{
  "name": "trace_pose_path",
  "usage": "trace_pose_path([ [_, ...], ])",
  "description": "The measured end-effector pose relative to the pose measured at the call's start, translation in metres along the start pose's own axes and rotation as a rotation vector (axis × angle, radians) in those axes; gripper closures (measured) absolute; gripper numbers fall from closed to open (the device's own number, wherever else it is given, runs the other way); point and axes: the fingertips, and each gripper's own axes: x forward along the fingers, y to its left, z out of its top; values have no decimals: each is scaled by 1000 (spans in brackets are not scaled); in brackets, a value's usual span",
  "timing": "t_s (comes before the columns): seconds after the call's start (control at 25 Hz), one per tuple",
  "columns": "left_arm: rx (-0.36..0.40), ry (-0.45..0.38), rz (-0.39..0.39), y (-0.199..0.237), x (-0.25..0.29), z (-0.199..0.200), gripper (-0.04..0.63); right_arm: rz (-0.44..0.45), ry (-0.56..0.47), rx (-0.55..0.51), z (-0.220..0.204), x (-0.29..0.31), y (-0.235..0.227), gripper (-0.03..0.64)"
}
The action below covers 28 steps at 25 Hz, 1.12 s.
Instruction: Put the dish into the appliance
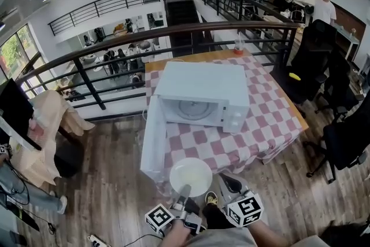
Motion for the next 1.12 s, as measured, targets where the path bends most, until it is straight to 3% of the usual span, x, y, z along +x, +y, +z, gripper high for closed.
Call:
trace_pose_path([
  [0.52,19,10,19,3,69,37,568,-8,13,5,7,61,-38,618],
  [0.84,-4,40,22,-3,122,46,569,-22,26,17,15,100,-71,618],
  [1.12,-22,20,25,0,159,58,569,-13,37,17,19,131,-97,618],
])
